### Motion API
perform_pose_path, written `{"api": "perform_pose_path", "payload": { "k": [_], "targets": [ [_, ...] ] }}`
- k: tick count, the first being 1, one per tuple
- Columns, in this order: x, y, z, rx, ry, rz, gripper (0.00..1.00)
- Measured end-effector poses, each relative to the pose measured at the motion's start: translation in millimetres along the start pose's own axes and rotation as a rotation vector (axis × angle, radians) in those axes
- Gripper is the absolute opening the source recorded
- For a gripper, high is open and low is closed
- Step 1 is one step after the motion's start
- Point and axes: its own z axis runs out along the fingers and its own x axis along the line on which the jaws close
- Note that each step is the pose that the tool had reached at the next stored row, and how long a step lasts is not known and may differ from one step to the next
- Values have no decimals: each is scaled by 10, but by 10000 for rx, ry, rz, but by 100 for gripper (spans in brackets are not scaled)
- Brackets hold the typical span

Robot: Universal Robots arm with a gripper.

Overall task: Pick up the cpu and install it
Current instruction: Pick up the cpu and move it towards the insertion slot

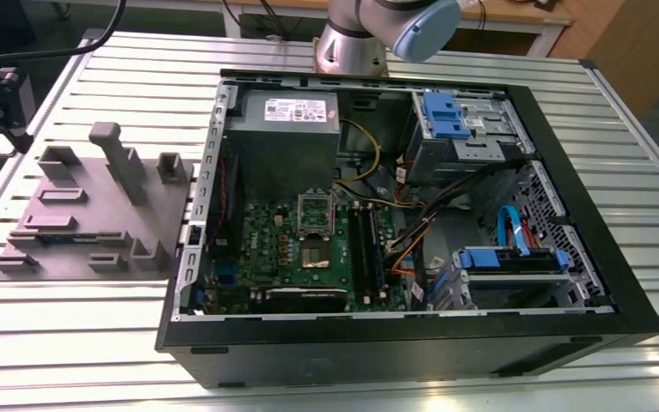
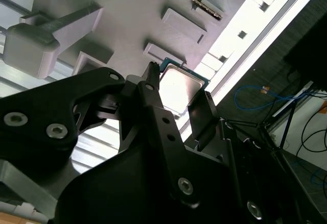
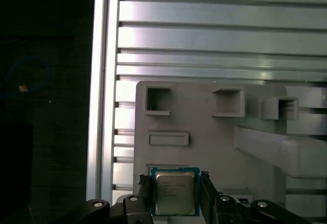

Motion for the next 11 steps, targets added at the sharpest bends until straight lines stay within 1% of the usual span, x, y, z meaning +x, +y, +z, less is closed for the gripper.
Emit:
{"api": "perform_pose_path", "payload": {
  "k": [4, 7, 11],
  "targets": [
    [-1, 0, -6, 1, 1, -1, 47],
    [-2, 1, -30, 2, 0, -2, 47],
    [-2, 4, -80, 2, -1, -1, 47]
  ]
}}
